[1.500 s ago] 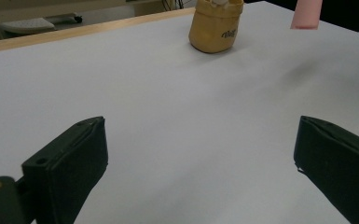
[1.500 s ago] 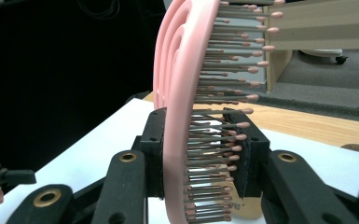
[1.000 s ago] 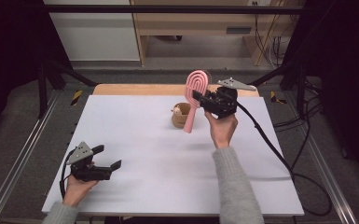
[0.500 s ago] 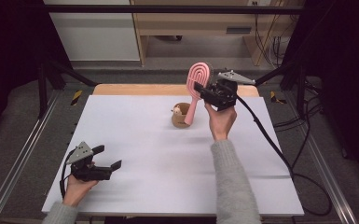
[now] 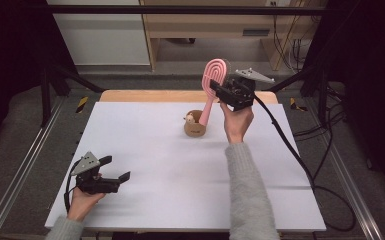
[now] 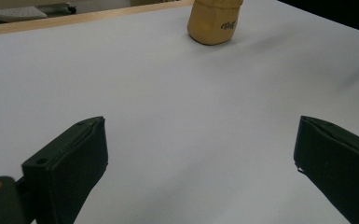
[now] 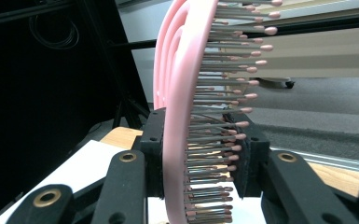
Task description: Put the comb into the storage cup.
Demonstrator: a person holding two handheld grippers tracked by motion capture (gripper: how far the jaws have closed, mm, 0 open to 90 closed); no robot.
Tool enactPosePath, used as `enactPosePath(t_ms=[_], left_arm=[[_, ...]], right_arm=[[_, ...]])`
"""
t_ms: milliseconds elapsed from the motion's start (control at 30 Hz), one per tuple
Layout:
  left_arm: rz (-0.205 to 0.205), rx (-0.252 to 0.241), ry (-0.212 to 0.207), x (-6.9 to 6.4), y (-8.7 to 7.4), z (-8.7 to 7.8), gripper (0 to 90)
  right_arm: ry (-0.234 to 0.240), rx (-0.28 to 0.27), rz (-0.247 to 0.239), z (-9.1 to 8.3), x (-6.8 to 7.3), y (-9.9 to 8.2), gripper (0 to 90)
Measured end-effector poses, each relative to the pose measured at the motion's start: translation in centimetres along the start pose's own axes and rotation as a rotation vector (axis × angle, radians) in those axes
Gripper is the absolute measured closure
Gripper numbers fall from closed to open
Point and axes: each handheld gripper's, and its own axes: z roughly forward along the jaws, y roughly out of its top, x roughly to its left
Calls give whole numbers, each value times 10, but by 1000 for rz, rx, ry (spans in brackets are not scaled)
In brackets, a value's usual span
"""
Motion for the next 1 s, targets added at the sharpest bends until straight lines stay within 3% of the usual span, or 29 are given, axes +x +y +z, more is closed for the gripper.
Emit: enactPosePath(t_ms=[1000], left_arm=[[-5,8,-1,1,-1,1,27]], right_arm=[[-61,-7,18,32,-10,-4,633]])
